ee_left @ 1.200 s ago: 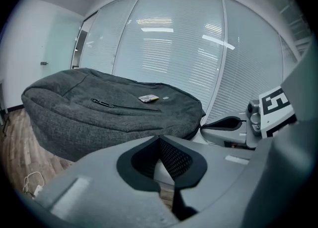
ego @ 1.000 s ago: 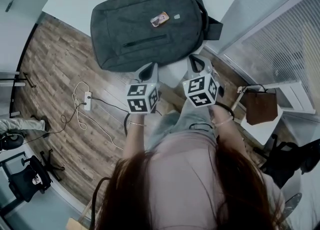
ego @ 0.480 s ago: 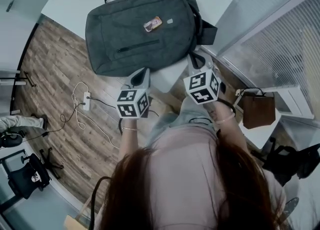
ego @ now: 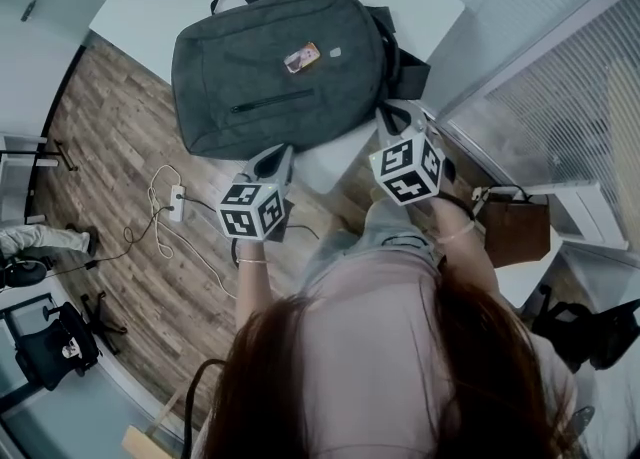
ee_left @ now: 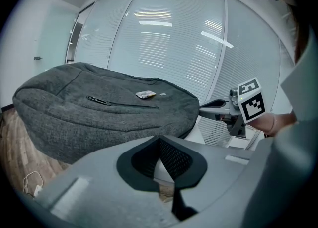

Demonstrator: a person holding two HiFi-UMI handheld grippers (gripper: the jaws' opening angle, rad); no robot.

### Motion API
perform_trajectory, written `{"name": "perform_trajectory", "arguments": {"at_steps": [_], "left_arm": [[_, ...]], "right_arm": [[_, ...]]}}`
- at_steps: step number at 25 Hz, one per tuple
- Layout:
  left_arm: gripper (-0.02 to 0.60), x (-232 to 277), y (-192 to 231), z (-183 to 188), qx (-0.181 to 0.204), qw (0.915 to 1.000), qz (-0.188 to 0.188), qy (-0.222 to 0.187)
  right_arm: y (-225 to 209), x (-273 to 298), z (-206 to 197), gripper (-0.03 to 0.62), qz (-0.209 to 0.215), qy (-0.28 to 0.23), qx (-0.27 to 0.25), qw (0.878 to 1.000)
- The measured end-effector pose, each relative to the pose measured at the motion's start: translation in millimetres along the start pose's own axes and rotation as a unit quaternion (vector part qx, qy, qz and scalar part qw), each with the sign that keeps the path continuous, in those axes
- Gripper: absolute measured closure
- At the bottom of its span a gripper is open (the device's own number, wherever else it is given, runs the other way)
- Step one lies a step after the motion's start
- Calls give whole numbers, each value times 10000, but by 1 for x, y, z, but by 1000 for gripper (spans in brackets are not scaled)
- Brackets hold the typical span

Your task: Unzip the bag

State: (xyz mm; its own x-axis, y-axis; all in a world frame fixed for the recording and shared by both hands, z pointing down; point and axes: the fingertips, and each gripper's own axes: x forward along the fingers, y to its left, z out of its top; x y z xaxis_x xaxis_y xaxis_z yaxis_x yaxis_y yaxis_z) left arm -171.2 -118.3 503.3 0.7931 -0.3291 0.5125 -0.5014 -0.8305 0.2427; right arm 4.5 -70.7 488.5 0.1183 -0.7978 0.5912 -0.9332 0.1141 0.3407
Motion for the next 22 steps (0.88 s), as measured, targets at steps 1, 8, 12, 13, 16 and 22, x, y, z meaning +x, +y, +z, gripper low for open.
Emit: {"name": "perform_trajectory", "arguments": {"at_steps": [1,8,12,13,16,22], "left_arm": [[574,0,0,0,3,10000,4,6],[574,0,0,1,-14,10000,37,-21],[574,0,0,1,-21,10000,51,-7],[574,0,0,1,-22,10000,59,-6],[574,2,0,2,-13,10000,65,-2],[574,4,1,2,-6,10000,-20,31]], "right_arm": [[-2,0,0,582,26,4,-14,10000],[-15,1,3,582,89,-36,-85,9999],[-26,3,7,583,100,-58,-134,9998],[-28,3,7,582,117,-58,-161,9998],[-34,6,9,583,152,-52,-274,9995],[-47,14,13,583,214,-30,-445,9988]]}}
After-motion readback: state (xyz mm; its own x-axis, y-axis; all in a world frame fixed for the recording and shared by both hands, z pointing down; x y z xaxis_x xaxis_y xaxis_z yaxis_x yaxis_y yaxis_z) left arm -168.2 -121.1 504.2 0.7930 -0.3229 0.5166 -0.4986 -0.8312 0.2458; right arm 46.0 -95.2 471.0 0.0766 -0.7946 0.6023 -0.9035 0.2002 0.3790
